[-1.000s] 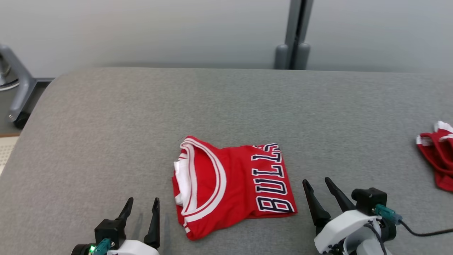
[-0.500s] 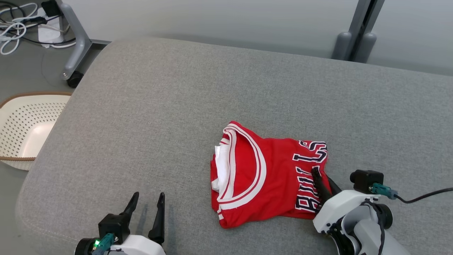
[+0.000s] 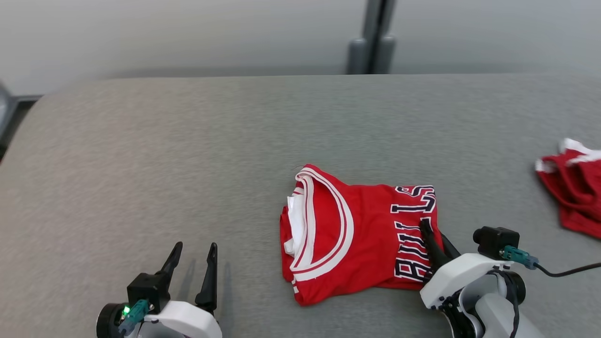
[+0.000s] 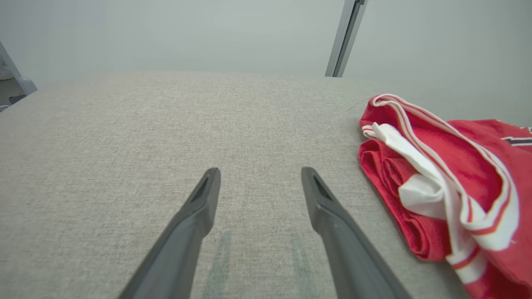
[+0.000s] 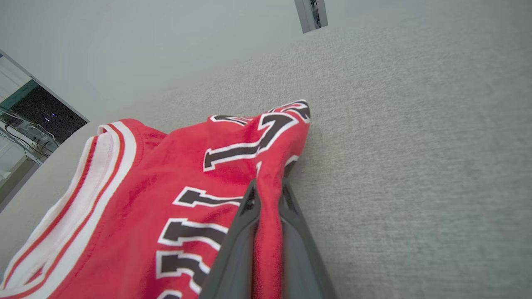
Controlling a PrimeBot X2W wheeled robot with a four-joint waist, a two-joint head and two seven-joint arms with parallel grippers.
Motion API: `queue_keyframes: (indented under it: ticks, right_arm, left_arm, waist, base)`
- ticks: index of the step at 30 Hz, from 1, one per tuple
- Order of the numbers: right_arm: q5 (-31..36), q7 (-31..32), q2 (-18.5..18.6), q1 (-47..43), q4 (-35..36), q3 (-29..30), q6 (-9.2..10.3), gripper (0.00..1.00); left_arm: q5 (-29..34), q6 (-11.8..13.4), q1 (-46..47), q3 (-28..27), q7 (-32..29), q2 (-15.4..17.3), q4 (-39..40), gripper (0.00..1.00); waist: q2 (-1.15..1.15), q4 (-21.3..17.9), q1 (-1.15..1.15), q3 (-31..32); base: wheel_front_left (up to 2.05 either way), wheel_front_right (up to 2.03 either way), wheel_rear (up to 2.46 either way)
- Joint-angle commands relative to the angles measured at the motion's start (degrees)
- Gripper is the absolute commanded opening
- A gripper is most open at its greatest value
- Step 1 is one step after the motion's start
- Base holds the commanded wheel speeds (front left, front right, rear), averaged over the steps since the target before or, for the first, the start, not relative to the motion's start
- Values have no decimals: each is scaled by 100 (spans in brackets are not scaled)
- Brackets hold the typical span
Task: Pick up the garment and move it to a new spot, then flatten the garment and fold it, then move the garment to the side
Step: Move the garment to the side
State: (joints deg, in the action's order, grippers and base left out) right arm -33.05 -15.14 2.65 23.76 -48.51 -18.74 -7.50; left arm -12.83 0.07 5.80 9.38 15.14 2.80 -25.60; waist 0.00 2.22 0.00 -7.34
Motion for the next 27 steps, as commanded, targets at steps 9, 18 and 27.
queue_keyframes:
  ticks: [9,18,27]
  right_arm:
    - [-51,2,51,-187,436,69,2,0]
    - [24,2,40,-69,945,192,2,0]
    - [925,2,151,897,1055,1062,3,0]
  left_arm:
    - [96,-47,291,82,-3,26,56,100]
    - [192,-128,500,183,-3,32,130,100]
    - [445,-211,704,167,-2,29,219,100]
  waist:
    - [0,-1878,0,-146]
    - [0,-2528,0,-409]
    - [0,-2093,0,-821]
  base:
    - [0,0,0]
    - [0,0,0]
    - [0,0,0]
